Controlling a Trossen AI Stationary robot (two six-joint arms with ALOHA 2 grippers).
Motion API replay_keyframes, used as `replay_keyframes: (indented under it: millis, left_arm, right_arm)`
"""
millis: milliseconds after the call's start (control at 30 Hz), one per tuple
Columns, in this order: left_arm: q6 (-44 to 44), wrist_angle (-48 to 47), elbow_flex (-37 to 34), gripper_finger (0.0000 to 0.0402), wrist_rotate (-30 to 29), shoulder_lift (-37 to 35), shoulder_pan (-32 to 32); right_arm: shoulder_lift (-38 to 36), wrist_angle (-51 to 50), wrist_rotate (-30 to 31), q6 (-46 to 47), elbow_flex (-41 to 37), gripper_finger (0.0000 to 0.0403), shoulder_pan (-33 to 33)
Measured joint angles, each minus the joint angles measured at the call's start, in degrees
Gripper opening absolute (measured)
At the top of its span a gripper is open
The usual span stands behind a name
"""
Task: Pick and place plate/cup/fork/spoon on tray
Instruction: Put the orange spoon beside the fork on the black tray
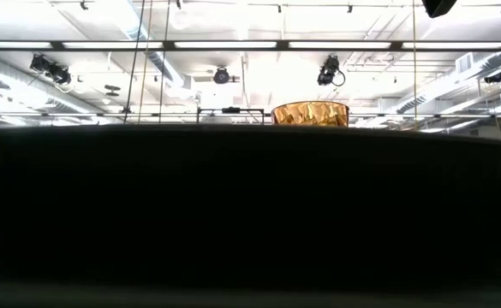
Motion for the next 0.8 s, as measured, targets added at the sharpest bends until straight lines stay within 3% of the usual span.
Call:
replay_keyframes:
  millis: [267, 567, 800]
  left_arm:
    - [-0.17, 1.8, 0.0, 0.0104, -0.37, 0.17, 2.87]
    - [1.7, 2.72, 0.0, 0.0155, 3.23, 0.17, 3.52]
    - [13.73, 3.94, 0.0, 0.0164, 9.07, 0.17, 3.88]
  right_arm:
    - [0.0, -0.02, 0.02, 0.0, 0.0, 0.0219, 0.07]
    - [0.0, 0.9, 0.0, -1.1, 0.02, 0.0219, 0.22]
    - [0.0, 1.28, 0.0, -2.04, 0.02, 0.0219, 0.22]
